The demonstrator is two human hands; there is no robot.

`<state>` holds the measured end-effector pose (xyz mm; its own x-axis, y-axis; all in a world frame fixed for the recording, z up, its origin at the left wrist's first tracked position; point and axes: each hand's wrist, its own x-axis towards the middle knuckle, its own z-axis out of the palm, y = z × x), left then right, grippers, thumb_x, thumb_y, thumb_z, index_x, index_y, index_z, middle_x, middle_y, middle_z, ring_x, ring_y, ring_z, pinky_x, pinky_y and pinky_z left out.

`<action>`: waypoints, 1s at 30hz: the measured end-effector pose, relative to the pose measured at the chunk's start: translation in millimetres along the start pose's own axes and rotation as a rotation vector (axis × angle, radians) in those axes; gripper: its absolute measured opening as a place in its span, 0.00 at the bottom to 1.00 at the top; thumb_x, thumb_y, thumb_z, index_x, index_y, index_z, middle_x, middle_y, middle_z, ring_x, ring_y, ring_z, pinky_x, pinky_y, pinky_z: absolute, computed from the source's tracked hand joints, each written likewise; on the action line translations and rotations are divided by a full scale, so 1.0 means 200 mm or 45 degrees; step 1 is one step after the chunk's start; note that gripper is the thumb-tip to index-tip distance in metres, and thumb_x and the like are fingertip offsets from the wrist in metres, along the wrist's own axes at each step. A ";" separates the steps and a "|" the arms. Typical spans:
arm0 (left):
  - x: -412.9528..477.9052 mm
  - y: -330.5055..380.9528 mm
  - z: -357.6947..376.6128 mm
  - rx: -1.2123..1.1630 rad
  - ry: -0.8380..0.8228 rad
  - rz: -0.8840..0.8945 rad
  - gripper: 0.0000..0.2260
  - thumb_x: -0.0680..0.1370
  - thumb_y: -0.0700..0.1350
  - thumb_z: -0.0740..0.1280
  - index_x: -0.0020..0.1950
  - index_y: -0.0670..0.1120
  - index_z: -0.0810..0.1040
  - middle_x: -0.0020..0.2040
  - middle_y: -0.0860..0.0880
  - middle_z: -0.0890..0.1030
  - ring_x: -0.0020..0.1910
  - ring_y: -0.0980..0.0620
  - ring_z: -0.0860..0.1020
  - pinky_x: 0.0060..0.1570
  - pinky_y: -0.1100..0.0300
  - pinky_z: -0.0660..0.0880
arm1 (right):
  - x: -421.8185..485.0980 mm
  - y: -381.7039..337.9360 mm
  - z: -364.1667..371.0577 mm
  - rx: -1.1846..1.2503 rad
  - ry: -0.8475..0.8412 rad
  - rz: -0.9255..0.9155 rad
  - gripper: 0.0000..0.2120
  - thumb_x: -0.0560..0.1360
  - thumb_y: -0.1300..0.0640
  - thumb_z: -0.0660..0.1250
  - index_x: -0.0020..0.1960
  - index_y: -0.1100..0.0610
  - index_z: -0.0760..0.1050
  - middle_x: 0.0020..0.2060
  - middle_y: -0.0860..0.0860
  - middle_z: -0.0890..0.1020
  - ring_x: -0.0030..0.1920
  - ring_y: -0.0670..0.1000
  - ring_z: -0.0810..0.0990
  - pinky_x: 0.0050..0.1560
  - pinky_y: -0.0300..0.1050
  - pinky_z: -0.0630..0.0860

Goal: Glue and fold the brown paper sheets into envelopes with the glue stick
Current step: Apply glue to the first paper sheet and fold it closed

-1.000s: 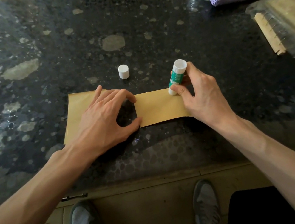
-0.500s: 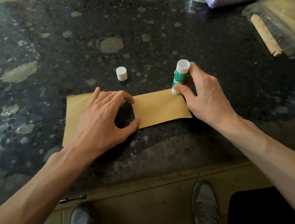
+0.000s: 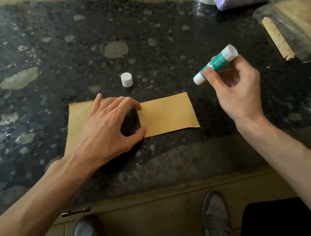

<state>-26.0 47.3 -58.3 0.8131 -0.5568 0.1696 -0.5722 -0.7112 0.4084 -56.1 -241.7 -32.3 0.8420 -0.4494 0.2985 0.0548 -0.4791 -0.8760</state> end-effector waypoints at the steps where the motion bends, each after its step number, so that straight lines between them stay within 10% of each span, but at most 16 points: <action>1: 0.00 0.00 0.00 -0.005 0.001 0.006 0.20 0.76 0.62 0.70 0.64 0.54 0.75 0.63 0.57 0.78 0.70 0.53 0.72 0.81 0.41 0.54 | 0.00 -0.01 0.00 0.048 0.015 0.062 0.13 0.78 0.49 0.76 0.58 0.55 0.80 0.48 0.45 0.85 0.51 0.44 0.85 0.55 0.40 0.81; 9: 0.04 -0.02 0.01 0.032 0.007 0.047 0.22 0.72 0.65 0.65 0.60 0.55 0.81 0.65 0.53 0.69 0.71 0.50 0.63 0.69 0.57 0.59 | -0.03 -0.04 0.02 0.395 -0.297 0.495 0.17 0.75 0.59 0.78 0.60 0.58 0.78 0.49 0.53 0.89 0.49 0.51 0.89 0.54 0.49 0.85; 19: 0.06 0.01 0.02 -0.079 0.043 -0.012 0.19 0.74 0.64 0.64 0.60 0.57 0.80 0.64 0.56 0.70 0.69 0.52 0.66 0.65 0.58 0.65 | 0.03 0.00 0.07 0.093 -0.280 0.258 0.11 0.74 0.48 0.78 0.55 0.39 0.82 0.47 0.39 0.84 0.51 0.39 0.81 0.52 0.34 0.79; 30: 0.12 0.01 0.00 -0.171 0.124 -0.055 0.16 0.77 0.54 0.69 0.63 0.53 0.78 0.59 0.55 0.74 0.63 0.54 0.71 0.61 0.74 0.64 | 0.13 -0.02 0.42 0.072 -0.338 -0.026 0.13 0.74 0.57 0.80 0.56 0.53 0.82 0.47 0.45 0.87 0.51 0.43 0.86 0.57 0.48 0.83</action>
<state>-8.4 33.3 -53.0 0.8470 -0.4779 0.2329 -0.5223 -0.6660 0.5326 9.4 -188.3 -52.8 0.9513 -0.2231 0.2129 0.0966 -0.4400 -0.8928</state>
